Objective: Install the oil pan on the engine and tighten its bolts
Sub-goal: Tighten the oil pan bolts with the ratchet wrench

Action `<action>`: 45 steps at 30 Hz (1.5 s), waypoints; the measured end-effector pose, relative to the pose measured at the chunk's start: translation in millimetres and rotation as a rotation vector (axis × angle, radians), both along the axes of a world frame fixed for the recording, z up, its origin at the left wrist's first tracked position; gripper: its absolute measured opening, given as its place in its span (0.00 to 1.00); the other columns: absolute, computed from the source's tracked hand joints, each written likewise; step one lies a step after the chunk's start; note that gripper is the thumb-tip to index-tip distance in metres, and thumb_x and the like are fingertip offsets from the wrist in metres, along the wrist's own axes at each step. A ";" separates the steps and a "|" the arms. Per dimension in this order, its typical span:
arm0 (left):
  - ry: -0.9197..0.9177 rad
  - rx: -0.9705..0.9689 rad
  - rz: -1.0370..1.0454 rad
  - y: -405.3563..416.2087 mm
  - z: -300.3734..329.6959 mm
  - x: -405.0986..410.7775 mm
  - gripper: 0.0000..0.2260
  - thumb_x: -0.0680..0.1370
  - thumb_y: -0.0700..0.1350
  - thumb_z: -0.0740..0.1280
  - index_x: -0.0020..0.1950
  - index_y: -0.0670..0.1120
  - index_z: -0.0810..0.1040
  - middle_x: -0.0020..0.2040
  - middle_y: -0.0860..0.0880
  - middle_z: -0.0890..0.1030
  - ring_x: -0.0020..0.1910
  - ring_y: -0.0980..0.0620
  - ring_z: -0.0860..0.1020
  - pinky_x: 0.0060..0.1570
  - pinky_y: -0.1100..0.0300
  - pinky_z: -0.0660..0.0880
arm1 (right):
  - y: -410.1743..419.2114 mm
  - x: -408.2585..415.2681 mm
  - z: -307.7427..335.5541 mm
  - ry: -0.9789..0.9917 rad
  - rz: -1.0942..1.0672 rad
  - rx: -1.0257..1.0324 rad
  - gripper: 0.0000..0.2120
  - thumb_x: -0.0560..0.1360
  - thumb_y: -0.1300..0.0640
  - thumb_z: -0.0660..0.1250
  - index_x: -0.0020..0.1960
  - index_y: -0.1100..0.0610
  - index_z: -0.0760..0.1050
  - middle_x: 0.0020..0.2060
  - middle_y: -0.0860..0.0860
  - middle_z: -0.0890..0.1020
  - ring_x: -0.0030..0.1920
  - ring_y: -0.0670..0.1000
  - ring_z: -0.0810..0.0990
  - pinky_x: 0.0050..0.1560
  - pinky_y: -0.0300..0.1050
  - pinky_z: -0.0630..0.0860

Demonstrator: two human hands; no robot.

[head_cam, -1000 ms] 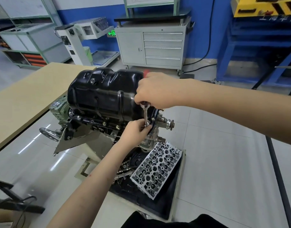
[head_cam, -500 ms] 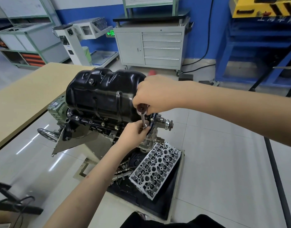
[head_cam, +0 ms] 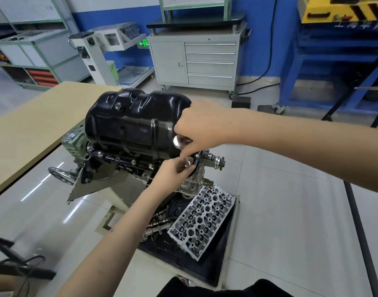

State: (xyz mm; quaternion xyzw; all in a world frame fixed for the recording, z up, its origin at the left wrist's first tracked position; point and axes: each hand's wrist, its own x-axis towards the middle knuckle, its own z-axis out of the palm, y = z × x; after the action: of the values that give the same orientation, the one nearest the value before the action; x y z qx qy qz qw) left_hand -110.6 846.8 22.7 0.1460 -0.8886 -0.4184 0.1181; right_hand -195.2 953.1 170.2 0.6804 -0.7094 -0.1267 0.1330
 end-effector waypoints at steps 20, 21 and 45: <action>-0.012 -0.057 -0.024 -1.0 5.2 3.3 0.07 0.76 0.42 0.66 0.49 0.40 0.81 0.42 0.51 0.82 0.43 0.57 0.79 0.49 0.66 0.74 | 1.7 -5.4 2.8 0.007 0.076 0.017 0.05 0.74 0.53 0.61 0.47 0.54 0.73 0.41 0.50 0.78 0.48 0.55 0.76 0.47 0.45 0.67; -0.022 -0.061 -0.043 -2.7 5.8 3.1 0.07 0.76 0.42 0.66 0.50 0.40 0.80 0.43 0.51 0.81 0.44 0.56 0.80 0.49 0.67 0.74 | 2.1 -5.0 4.3 0.008 0.104 0.014 0.06 0.74 0.54 0.61 0.49 0.53 0.74 0.42 0.50 0.79 0.49 0.55 0.76 0.50 0.47 0.68; 0.038 -0.045 0.094 1.7 -3.3 -1.6 0.08 0.75 0.43 0.69 0.47 0.39 0.82 0.41 0.52 0.81 0.37 0.65 0.76 0.39 0.80 0.70 | 6.9 -1.5 -2.2 -0.093 -0.038 -0.018 0.08 0.75 0.50 0.60 0.40 0.54 0.70 0.33 0.49 0.73 0.40 0.55 0.75 0.40 0.44 0.70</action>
State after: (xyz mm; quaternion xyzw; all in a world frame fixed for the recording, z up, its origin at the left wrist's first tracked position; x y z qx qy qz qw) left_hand -112.2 848.5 19.5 0.1767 -0.8876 -0.3950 0.1578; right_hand -196.7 960.0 168.0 0.6708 -0.7287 -0.0912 0.1037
